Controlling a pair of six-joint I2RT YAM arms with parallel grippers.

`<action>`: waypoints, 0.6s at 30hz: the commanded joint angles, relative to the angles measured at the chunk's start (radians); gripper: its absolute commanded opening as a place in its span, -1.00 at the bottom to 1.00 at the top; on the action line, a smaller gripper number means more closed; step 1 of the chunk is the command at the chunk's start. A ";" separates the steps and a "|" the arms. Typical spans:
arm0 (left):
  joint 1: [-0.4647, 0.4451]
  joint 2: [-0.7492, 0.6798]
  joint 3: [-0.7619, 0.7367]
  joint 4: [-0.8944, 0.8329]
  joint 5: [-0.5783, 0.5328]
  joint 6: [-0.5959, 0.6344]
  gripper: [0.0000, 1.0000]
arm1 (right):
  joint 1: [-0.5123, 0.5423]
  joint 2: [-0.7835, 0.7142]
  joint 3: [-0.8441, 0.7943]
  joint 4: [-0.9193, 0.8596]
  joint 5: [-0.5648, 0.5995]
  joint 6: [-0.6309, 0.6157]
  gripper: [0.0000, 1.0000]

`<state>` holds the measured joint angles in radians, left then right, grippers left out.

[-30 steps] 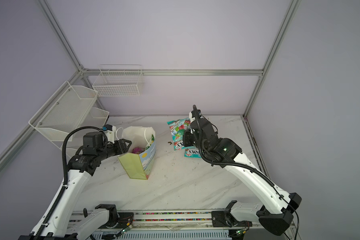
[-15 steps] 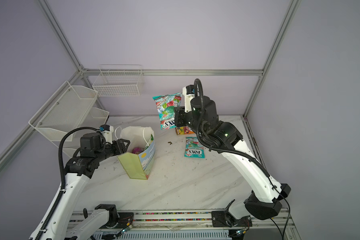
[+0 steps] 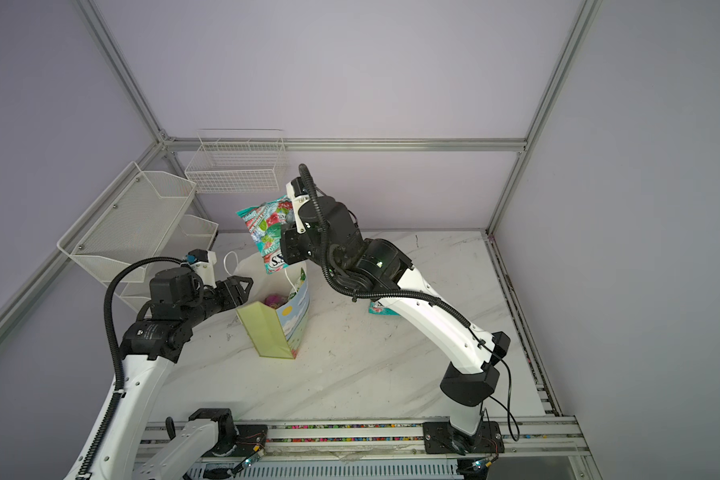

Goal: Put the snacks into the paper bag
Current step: 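Carry the teal cherry pack over the bag opening with the right gripper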

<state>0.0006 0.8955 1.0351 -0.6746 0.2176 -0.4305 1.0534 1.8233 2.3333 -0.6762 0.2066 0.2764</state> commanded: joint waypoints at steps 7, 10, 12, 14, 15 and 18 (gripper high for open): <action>0.021 -0.044 0.068 0.049 0.016 -0.040 0.32 | 0.074 0.092 0.053 -0.009 0.210 -0.014 -1.00; 0.023 -0.047 0.066 0.050 0.015 -0.042 0.31 | 0.096 0.113 0.055 -0.020 0.259 -0.023 -1.00; 0.023 -0.048 0.062 0.053 0.014 -0.045 0.32 | 0.111 0.126 0.053 -0.025 0.301 -0.037 -1.00; 0.026 -0.049 0.059 0.055 0.015 -0.048 0.31 | 0.126 0.141 0.051 -0.036 0.342 -0.052 -1.00; 0.024 -0.049 0.058 0.056 0.014 -0.050 0.32 | 0.131 0.148 0.050 -0.043 0.356 -0.057 -1.00; 0.027 -0.052 0.057 0.057 0.014 -0.050 0.31 | 0.150 0.168 0.049 -0.064 0.400 -0.071 -1.00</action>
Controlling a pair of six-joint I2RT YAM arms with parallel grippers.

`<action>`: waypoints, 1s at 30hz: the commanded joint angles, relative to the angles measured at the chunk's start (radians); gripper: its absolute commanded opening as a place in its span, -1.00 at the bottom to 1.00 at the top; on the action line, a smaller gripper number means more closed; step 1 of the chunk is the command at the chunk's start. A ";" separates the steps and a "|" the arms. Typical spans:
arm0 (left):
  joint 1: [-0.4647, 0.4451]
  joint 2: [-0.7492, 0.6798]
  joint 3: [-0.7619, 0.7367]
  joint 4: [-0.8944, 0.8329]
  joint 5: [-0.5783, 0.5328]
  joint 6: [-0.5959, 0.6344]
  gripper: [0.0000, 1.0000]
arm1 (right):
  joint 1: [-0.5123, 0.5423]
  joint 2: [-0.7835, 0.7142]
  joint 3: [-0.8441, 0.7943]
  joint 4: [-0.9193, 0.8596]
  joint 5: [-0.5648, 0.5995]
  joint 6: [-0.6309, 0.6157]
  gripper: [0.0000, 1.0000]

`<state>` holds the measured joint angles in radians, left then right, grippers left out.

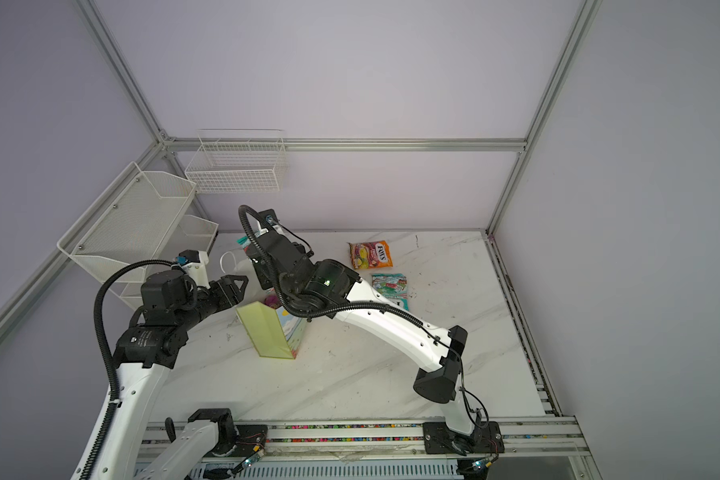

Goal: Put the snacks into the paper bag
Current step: 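Carry the teal cherry pack over the bag opening with the right gripper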

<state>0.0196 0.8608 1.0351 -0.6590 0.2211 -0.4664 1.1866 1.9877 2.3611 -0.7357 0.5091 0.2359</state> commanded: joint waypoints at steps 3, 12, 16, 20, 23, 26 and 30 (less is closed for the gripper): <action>0.007 -0.019 0.055 0.041 0.011 -0.014 0.31 | 0.035 0.021 0.024 -0.026 0.146 -0.048 -1.00; 0.008 -0.019 0.051 0.045 0.015 -0.017 0.31 | 0.070 0.059 0.035 -0.066 0.214 -0.093 -1.00; 0.008 -0.017 0.051 0.047 0.017 -0.016 0.31 | 0.078 0.085 0.056 -0.090 0.238 -0.108 -1.00; 0.009 -0.017 0.049 0.047 0.017 -0.015 0.32 | 0.083 0.103 0.081 -0.108 0.233 -0.118 -1.00; 0.010 -0.016 0.045 0.049 0.015 -0.015 0.32 | 0.086 0.105 0.081 -0.109 0.235 -0.124 -0.97; 0.011 -0.016 0.043 0.051 0.016 -0.016 0.32 | 0.087 0.105 0.082 -0.111 0.236 -0.126 -0.88; 0.010 -0.015 0.042 0.052 0.016 -0.017 0.32 | 0.088 0.102 0.084 -0.116 0.233 -0.125 -0.52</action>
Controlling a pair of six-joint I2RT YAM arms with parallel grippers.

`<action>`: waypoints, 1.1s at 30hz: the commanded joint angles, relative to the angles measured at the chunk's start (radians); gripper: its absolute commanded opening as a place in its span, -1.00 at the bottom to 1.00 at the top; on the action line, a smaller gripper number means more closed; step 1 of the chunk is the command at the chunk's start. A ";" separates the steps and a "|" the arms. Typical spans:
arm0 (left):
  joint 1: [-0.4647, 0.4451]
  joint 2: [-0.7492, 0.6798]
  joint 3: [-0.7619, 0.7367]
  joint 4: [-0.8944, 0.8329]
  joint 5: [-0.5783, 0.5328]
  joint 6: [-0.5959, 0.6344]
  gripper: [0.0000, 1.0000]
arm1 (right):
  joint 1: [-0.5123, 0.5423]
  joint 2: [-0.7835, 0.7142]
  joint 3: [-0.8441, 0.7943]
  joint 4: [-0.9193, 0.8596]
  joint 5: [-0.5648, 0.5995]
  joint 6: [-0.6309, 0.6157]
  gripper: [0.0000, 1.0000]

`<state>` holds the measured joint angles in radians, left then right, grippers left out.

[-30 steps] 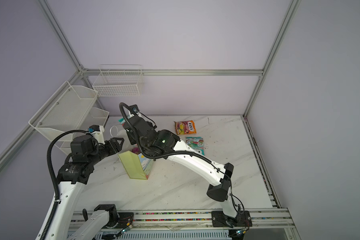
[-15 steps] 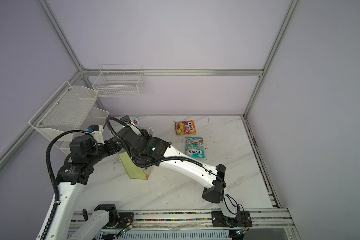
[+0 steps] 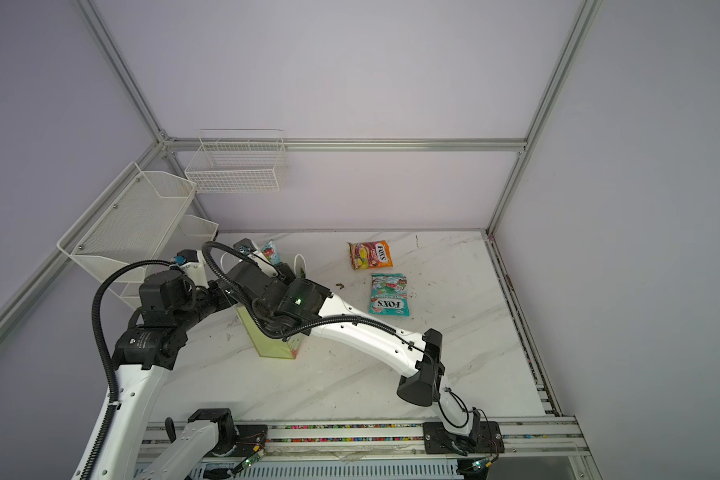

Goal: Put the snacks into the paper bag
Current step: 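Carry the teal cherry pack over the bag opening with the right gripper, then lower the teal cherry pack into the bag and open the right gripper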

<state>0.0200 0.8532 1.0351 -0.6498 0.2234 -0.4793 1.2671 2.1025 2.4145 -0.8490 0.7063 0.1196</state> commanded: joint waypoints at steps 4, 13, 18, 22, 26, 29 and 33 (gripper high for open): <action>0.009 -0.007 0.042 0.042 0.014 -0.004 0.32 | 0.006 -0.018 0.032 -0.004 0.032 -0.004 -0.10; 0.011 -0.007 0.040 0.044 0.017 -0.007 0.32 | 0.008 -0.055 0.022 0.009 0.005 0.012 -0.05; 0.012 -0.007 0.039 0.047 0.022 -0.008 0.32 | 0.006 -0.115 -0.024 0.061 -0.048 0.016 -0.03; 0.011 -0.009 0.042 0.046 0.026 -0.005 0.32 | 0.007 -0.176 -0.060 0.107 -0.067 0.021 -0.02; 0.012 -0.018 0.073 0.034 0.039 -0.004 0.32 | 0.006 -0.249 -0.119 0.156 -0.043 0.022 -0.01; 0.011 -0.033 0.114 0.009 0.026 0.009 0.33 | 0.007 -0.309 -0.182 0.193 -0.007 0.025 0.01; 0.011 -0.047 0.175 -0.026 -0.005 0.027 0.35 | 0.005 -0.395 -0.274 0.236 0.062 0.039 0.09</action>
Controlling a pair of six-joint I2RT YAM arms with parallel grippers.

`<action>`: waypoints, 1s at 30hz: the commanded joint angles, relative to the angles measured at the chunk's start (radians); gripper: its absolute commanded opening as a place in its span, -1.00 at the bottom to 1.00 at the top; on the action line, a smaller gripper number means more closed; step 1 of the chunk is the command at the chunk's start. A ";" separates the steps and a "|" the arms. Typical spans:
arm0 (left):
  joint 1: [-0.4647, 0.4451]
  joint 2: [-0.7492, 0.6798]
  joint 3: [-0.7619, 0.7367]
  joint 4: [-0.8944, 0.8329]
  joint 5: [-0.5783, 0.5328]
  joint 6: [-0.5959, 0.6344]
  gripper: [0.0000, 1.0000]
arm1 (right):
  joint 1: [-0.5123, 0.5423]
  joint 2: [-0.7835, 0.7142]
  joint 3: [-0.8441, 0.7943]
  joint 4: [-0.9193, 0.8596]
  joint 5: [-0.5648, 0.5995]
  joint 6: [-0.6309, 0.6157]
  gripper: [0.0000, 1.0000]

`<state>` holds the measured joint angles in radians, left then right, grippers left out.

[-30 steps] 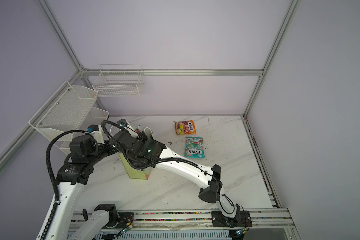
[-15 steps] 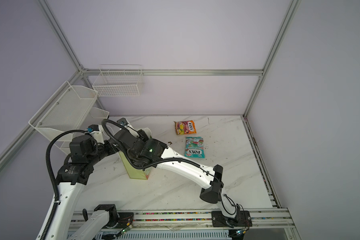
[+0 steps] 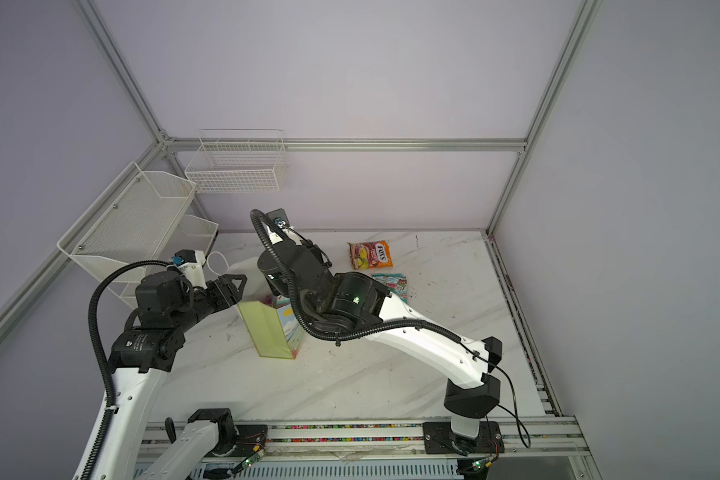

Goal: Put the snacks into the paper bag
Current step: 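Lower the teal cherry pack into the bag and open the right gripper, then withdraw the right gripper toward the teal Mint Blossom pack on the table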

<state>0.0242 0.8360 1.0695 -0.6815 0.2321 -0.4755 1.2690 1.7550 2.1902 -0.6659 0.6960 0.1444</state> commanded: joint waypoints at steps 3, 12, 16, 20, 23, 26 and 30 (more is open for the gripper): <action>0.006 -0.035 0.166 0.003 -0.038 0.028 0.35 | -0.028 -0.110 -0.127 0.068 0.111 0.052 0.24; 0.007 0.022 0.229 -0.006 -0.111 0.045 0.38 | -0.370 -0.287 -0.419 0.077 -0.182 0.211 0.26; 0.007 0.083 0.245 -0.036 -0.193 0.073 0.39 | -0.489 -0.317 -0.531 0.072 -0.242 0.241 0.47; 0.007 0.136 0.230 -0.038 -0.208 0.076 0.38 | -0.611 -0.327 -0.629 0.073 -0.294 0.254 0.49; 0.006 0.149 0.212 -0.024 -0.193 0.068 0.31 | -0.706 -0.323 -0.702 0.090 -0.356 0.259 0.49; 0.006 0.143 0.194 -0.005 -0.183 0.061 0.15 | -0.789 -0.316 -0.778 0.127 -0.425 0.266 0.48; 0.007 0.120 0.173 0.028 -0.129 0.056 -0.43 | -0.876 -0.289 -0.887 0.204 -0.532 0.283 0.49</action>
<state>0.0261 0.9882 1.2427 -0.7158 0.0608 -0.4244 0.4248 1.4487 1.3510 -0.5335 0.2649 0.3973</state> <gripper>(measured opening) 0.328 0.746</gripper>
